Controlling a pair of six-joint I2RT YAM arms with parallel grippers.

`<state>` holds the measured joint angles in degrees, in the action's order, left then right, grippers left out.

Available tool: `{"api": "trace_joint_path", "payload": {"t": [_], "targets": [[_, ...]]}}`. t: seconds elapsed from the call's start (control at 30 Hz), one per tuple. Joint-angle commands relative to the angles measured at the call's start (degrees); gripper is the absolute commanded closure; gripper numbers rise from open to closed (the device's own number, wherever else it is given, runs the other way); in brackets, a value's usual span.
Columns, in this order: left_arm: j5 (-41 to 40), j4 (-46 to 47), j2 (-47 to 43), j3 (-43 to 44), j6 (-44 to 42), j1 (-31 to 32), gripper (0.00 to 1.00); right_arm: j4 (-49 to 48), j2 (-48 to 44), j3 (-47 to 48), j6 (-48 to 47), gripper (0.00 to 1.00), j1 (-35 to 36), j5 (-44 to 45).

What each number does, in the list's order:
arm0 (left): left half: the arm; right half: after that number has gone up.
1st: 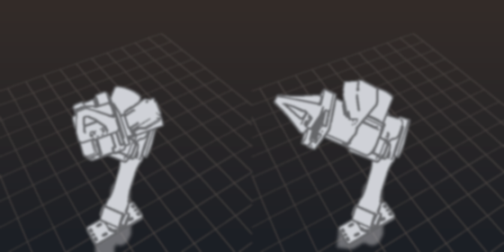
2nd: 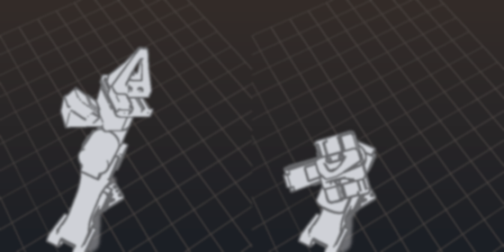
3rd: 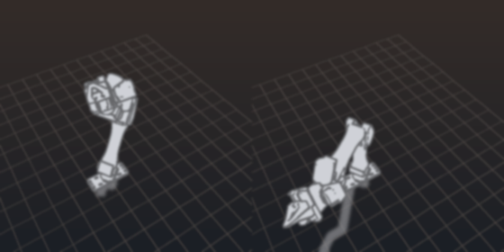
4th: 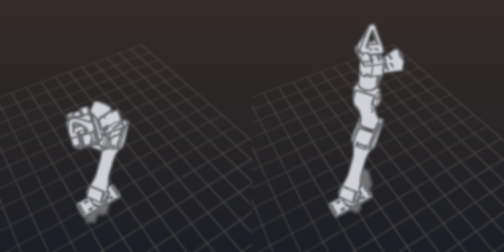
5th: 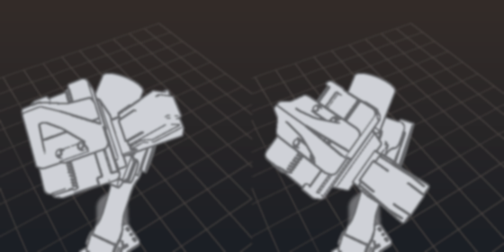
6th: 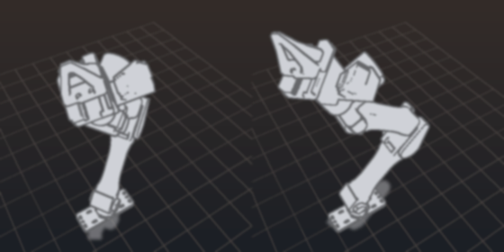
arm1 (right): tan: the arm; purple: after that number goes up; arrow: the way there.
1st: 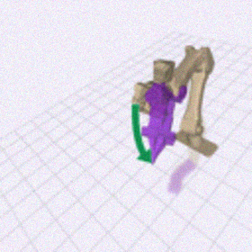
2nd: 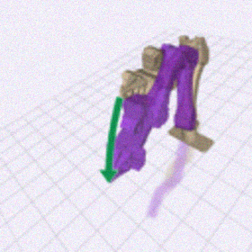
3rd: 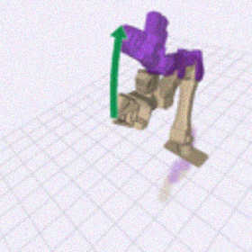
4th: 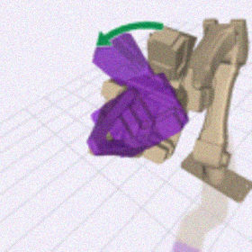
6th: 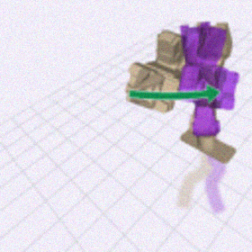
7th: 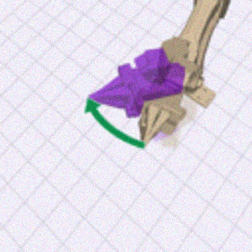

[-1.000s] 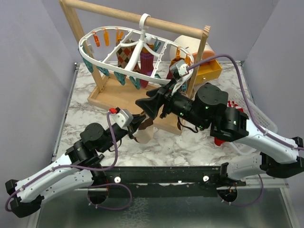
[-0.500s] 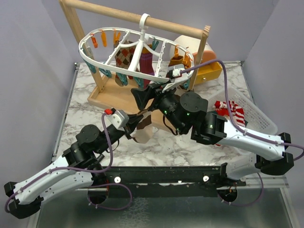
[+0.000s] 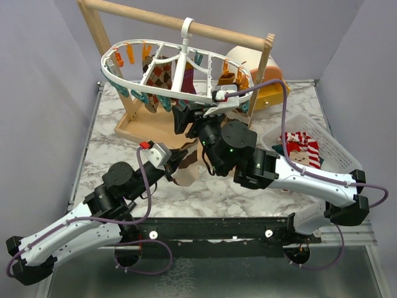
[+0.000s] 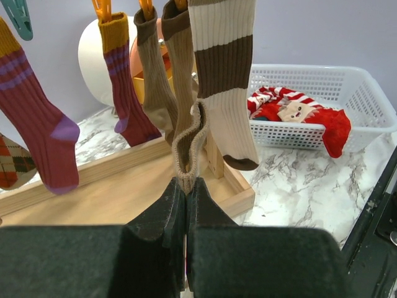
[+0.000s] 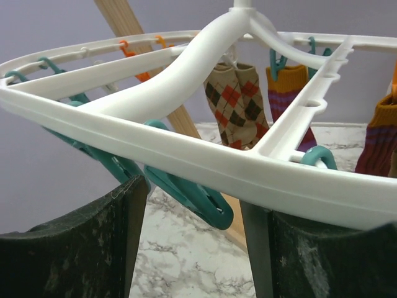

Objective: Clip the socks to the hanger
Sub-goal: Rotate the hanger at the clothesline.

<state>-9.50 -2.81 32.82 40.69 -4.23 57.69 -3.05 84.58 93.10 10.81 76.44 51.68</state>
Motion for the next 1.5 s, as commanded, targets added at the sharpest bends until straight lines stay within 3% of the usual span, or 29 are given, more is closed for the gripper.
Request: {"api": "trace_joint_path", "payload": {"t": [0.0, 0.73, 0.93, 1.07, 1.47], "targets": [[-0.88, 1.14, 0.21, -0.82, -1.17, -0.21, 1.0, -3.96, 1.2, 2.54, -2.69, 0.35, 0.2, 6.14], [-0.3, 4.91, 1.37, -1.04, -1.88, -0.21, 1.0, -4.84, -2.61, 0.76, -4.51, 0.61, 0.28, 4.81], [0.07, 6.2, 1.89, -1.15, -1.84, -0.21, 1.0, -1.94, -3.66, 1.25, -2.32, 0.43, 0.2, 5.48], [0.31, 6.57, 2.07, -1.38, -1.73, -0.21, 1.0, -2.19, -4.66, 0.69, -2.53, 0.41, 0.24, 6.81], [0.44, 6.89, 2.43, -1.18, -1.68, -0.21, 1.0, -4.06, -5.2, 0.58, -5.29, 0.64, 0.2, 8.13]]}}
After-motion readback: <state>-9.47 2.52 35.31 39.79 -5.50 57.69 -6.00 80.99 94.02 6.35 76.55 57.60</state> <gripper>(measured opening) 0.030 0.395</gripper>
